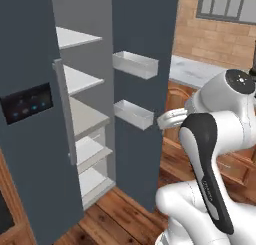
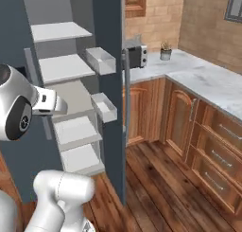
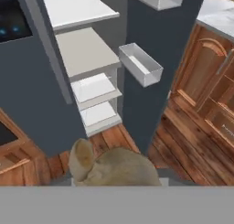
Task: Grab the onion and garlic from the fridge, place them in the blender, close the lid, and turn on the blender to create a marinade.
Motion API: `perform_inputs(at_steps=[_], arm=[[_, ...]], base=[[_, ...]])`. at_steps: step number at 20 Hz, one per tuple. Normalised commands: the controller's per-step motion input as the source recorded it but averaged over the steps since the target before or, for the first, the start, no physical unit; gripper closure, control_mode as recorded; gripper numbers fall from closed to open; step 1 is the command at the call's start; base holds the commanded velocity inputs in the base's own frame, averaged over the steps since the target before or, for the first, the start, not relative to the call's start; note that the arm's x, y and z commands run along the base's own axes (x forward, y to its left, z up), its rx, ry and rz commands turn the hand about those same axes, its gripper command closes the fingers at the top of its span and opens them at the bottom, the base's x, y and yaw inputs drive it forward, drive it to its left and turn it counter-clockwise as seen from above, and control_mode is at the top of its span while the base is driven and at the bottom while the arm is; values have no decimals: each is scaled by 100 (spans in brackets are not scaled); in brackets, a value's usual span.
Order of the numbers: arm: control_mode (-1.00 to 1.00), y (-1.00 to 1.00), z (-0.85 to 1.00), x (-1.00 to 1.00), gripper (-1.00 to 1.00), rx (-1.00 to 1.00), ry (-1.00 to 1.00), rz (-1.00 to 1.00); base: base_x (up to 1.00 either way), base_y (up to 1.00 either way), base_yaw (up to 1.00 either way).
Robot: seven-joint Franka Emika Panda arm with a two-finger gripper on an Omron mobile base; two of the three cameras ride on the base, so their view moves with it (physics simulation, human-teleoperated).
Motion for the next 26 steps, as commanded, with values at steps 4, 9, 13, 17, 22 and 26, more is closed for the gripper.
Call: perform_inputs(at_steps=[4,9,13,17,22,26], arm=[[100,0,0,0,100,0,0,0],[100,0,0,0,100,0,0,0],[100,0,0,0,100,0,0,0],[100,0,0,0,100,0,0,0],[100,0,0,0,100,0,0,0],[100,0,0,0,100,0,0,0]], base=[[-30,-40,-75],[5,-74,-64],[37,-74,-61],[78,-43,-53],[100,0,-41],[100,3,-32]])
